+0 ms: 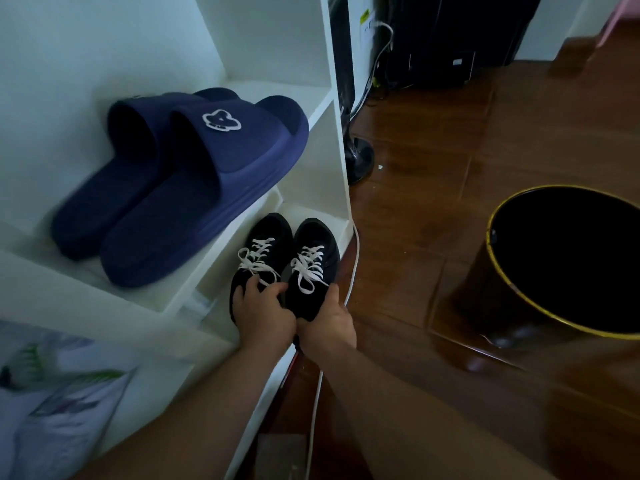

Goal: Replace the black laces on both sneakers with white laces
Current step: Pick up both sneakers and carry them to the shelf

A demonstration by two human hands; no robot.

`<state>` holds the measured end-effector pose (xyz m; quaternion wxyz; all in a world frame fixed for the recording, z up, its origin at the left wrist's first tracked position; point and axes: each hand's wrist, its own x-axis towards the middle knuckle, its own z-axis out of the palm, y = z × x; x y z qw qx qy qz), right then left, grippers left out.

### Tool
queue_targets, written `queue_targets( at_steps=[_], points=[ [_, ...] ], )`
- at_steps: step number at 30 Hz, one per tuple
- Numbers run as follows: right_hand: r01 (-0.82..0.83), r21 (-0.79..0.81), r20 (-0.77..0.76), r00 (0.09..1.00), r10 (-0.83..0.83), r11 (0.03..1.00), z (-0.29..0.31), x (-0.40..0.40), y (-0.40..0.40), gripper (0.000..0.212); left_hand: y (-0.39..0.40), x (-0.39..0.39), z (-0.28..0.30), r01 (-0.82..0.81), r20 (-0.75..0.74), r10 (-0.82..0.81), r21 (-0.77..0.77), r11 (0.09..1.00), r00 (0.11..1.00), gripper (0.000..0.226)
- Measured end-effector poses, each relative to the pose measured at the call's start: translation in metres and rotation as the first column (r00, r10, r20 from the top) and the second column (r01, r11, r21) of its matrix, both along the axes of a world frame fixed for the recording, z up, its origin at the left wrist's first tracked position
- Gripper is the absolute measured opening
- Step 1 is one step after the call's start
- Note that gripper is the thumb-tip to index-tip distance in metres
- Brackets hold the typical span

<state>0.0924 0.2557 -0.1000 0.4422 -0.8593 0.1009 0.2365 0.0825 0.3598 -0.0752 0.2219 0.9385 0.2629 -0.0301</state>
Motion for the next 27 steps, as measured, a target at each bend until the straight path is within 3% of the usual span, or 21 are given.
queue_targets(
  at_steps=[2,3,6,8,10,14,16,18,20,21,23,24,25,27],
  points=[
    [0.003,0.004,0.012,1.0,-0.003,1.0,-0.001,0.003,0.0,0.087,-0.002,-0.007,-0.008,0.111,-0.015,-0.111,0.054,0.992,0.994,0.041],
    [-0.01,0.02,0.006,1.0,0.01,1.0,-0.002,0.004,0.0,0.086,-0.004,-0.008,-0.007,0.119,-0.047,-0.12,-0.039,0.992,0.992,0.043],
    [-0.019,0.112,-0.044,0.999,0.024,0.994,-0.001,0.007,-0.002,0.085,-0.001,0.001,-0.002,-0.132,-0.074,0.114,-0.316,0.939,0.991,0.051],
    [-0.017,0.173,-0.07,0.997,0.03,0.985,0.0,0.007,0.002,0.083,0.0,0.01,0.002,-0.291,-0.101,0.273,-0.397,0.87,0.957,0.056],
    [-0.051,0.26,-0.089,0.993,0.076,0.964,-0.003,0.005,0.013,0.083,-0.001,0.014,0.003,-0.332,-0.093,0.327,-0.451,0.828,0.941,0.061],
    [-0.052,0.433,-0.141,0.982,0.125,0.9,-0.042,0.007,0.03,0.116,0.002,0.009,-0.008,-0.307,-0.092,0.306,-0.522,0.796,0.948,0.056],
    [-0.09,0.438,-0.137,0.977,0.166,0.894,-0.041,0.008,0.02,0.109,0.0,0.003,-0.012,-0.21,-0.065,0.202,-0.423,0.882,0.977,0.047],
    [-0.105,0.479,-0.163,0.965,0.206,0.872,-0.021,0.006,0.006,0.092,-0.007,-0.006,-0.014,0.004,0.113,0.012,-0.137,0.991,0.994,0.033],
    [-0.131,0.507,-0.17,0.954,0.248,0.852,-0.03,0.006,0.0,0.066,-0.011,-0.009,-0.014,0.224,0.248,-0.248,0.123,0.967,0.936,0.031],
    [-0.123,0.488,-0.187,0.952,0.242,0.864,-0.034,0.005,-0.003,0.069,-0.013,-0.008,-0.012,0.288,0.235,-0.307,0.113,0.951,0.922,0.035],
    [-0.201,0.416,-0.116,0.956,0.271,0.887,-0.041,0.004,-0.014,0.092,-0.01,-0.005,-0.014,0.354,0.053,-0.356,0.047,0.934,0.933,0.052],
    [-0.198,0.414,-0.13,0.953,0.273,0.889,-0.038,0.005,-0.022,0.095,-0.008,-0.003,-0.015,0.395,-0.038,-0.394,0.087,0.914,0.919,0.063],
    [-0.196,0.392,-0.136,0.954,0.268,0.899,-0.031,0.005,-0.032,0.091,-0.006,-0.001,-0.016,0.453,-0.126,-0.436,0.186,0.872,0.891,0.07],
    [-0.185,0.322,-0.095,0.969,0.226,0.928,-0.007,0.004,-0.056,0.073,-0.009,0.001,-0.008,0.51,-0.289,-0.431,0.32,0.798,0.855,0.063]
  ],
)
